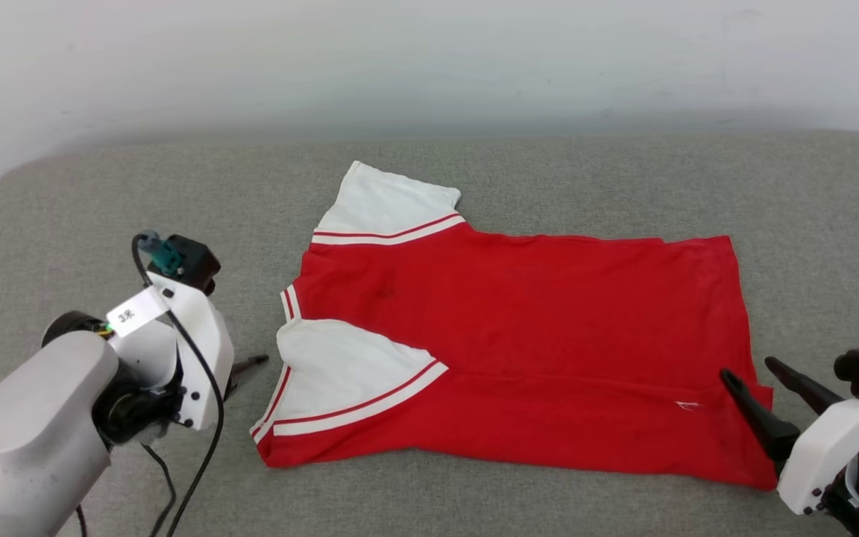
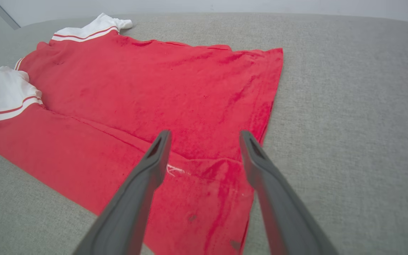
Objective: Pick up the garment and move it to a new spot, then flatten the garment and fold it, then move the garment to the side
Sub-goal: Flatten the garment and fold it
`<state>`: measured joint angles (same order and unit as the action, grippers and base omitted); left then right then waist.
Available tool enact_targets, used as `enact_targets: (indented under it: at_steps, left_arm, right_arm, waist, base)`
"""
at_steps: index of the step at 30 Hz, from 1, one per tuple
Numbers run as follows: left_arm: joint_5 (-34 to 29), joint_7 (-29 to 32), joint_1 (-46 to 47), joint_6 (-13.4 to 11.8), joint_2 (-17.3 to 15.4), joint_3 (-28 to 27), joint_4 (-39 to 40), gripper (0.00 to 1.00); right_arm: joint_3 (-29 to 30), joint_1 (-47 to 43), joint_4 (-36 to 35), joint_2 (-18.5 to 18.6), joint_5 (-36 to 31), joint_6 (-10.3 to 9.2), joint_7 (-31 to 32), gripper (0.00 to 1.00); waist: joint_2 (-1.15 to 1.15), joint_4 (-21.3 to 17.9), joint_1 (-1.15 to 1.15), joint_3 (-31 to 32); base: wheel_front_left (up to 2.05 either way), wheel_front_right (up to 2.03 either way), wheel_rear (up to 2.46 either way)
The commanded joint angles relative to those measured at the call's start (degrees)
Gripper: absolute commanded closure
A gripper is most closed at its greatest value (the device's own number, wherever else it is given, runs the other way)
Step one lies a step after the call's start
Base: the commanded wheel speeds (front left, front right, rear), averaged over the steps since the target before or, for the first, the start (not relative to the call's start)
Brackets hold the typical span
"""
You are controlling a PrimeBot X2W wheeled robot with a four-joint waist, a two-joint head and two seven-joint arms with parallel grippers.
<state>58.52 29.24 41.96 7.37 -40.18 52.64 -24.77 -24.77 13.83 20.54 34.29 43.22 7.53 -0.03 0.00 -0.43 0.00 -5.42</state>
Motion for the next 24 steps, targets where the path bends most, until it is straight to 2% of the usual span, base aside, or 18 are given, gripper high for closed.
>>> enact_targets:
  at_steps: [1, 10, 15, 24]
  left_arm:
    - [1.45, 2.6, 0.71, -0.35, 0.34, 0.23, 0.41, 0.0]
    - [4.38, 15.41, -0.66, -0.78, 1.13, 4.6, 0.49, 0.0]
    - [3.41, 15.9, -1.04, -1.09, 2.2, 5.89, -1.71, 0.0]
    - [2.35, 11.87, -3.7, -0.28, 4.28, 8.34, -6.03, 0.0]
  right_arm:
    - [0.29, -0.61, -0.41, -0.56, -0.59, -0.09, 0.39, 0.0]
    - [1.27, -0.68, -1.43, -1.99, -1.96, -0.09, 1.66, 0.0]
    - [1.19, 0.7, -2.08, -2.8, -2.24, -0.09, 2.38, 0.0]
    - [0.93, 1.54, -1.84, -2.9, -2.44, -0.08, 2.56, 0.0]
  waist:
    - [0.0, -0.16, 0.0, 0.08]
    - [0.0, -1.51, 0.0, -0.32]
    - [0.0, -2.68, 0.0, -1.88]
    - [0.0, -3.93, 0.0, -3.47]
  base:
    - [0.0, 0.0, 0.0]
    - [0.0, 0.0, 0.0]
    - [0.0, 0.0, 0.0]
    - [0.0, 0.0, 0.0]
